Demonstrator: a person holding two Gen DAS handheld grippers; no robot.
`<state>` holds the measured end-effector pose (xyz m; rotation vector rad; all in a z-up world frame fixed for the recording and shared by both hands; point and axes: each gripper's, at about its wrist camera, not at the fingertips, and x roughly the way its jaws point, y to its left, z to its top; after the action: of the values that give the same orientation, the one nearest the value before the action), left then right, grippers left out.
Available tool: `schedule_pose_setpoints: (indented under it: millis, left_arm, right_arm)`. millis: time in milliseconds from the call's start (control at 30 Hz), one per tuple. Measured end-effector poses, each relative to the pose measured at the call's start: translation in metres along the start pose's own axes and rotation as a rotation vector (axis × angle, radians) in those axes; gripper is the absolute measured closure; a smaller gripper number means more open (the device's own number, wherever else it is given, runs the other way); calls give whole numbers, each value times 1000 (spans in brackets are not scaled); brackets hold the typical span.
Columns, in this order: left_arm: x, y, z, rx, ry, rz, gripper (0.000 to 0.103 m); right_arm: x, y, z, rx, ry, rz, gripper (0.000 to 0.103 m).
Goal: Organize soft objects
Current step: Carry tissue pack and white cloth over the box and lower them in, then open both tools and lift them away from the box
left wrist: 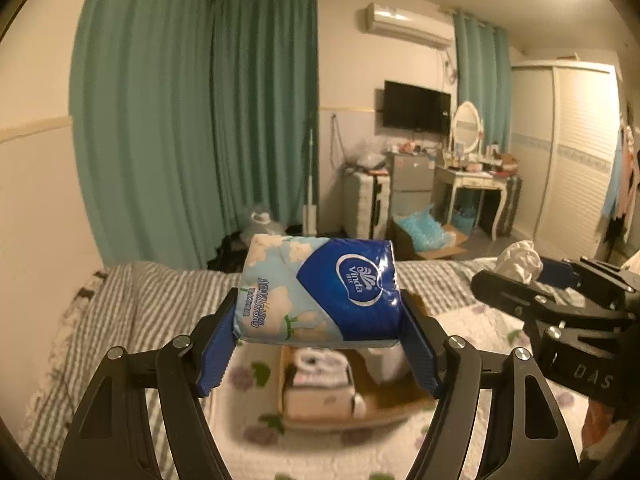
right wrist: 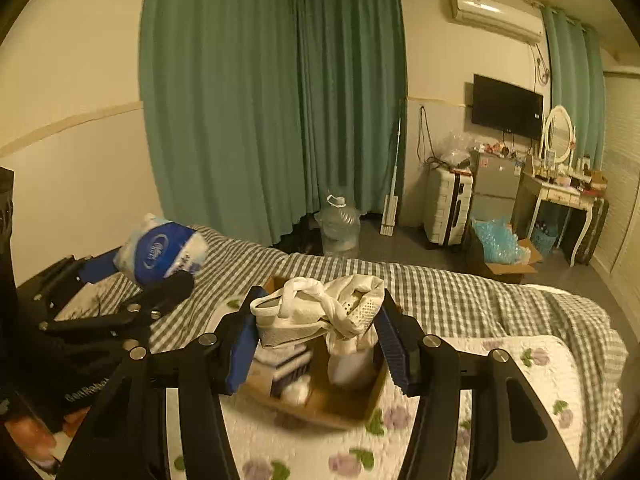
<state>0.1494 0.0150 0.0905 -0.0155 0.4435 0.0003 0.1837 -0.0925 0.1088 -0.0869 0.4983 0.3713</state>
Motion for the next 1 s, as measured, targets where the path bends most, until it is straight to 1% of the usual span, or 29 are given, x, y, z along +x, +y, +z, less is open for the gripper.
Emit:
schedule_pose_setpoints:
  millis: [67,100,167,200,333,400,500,567,633,733,767,800,833,867,933,1000]
  left_arm:
    - [29,-3,5,22,10,27,31]
    - [38,-3,5,29,15,33,31]
    - [73,-1,2,36,51,34,31]
    - [84,-1,-1,35,70,34,31]
    - [138,-1,-24,45,150,29,31]
    - [159,-5,-39,64,184,38,31]
    - [181,-9,-57,87,221,47,31]
    - [187,-9,-67,80,248,27,31]
    - [191,-7,-68,73,257,23,30]
    - [190,-10,-69,69,250,31,28]
    - [188,-11,-69,64,251,36,28]
    - [188,-11,-69,64,255,40,28]
    - [189,-12,-68,68,260,45,27]
    - [189,-13,-67,74,265,50,27]
    - [187,-11,-62,76,257,65,24]
    - [172,-10,-54,80,217,88,24]
  right_arm:
    - [22,-6,4,19,9,0,49]
    - [35,-12,5,34,17,1,49]
    - [65,-26,3,71,38,15,49]
    - [79,-33,1,88,49,19,49]
    - [131,-59,-17,147,107,33,49]
    - [151,-68,-25,170,137,39,49]
    - [175,-73,-35,174,176,52,49]
    - [184,-72,-40,157,192,60,49]
    - [192,-71,-45,146,208,58,48]
    - [201,-75,-48,162,231,50,42]
    - [202,-78,-48,169,225,46,31]
    - [200,-78,-49,179,207,39,16]
    - [198,-79,-51,187,196,29,11]
    - [196,-79,-50,194,189,21,9]
    - [189,-80,-45,211,183,18,9]
    - [177,-81,-38,213,168,5,9]
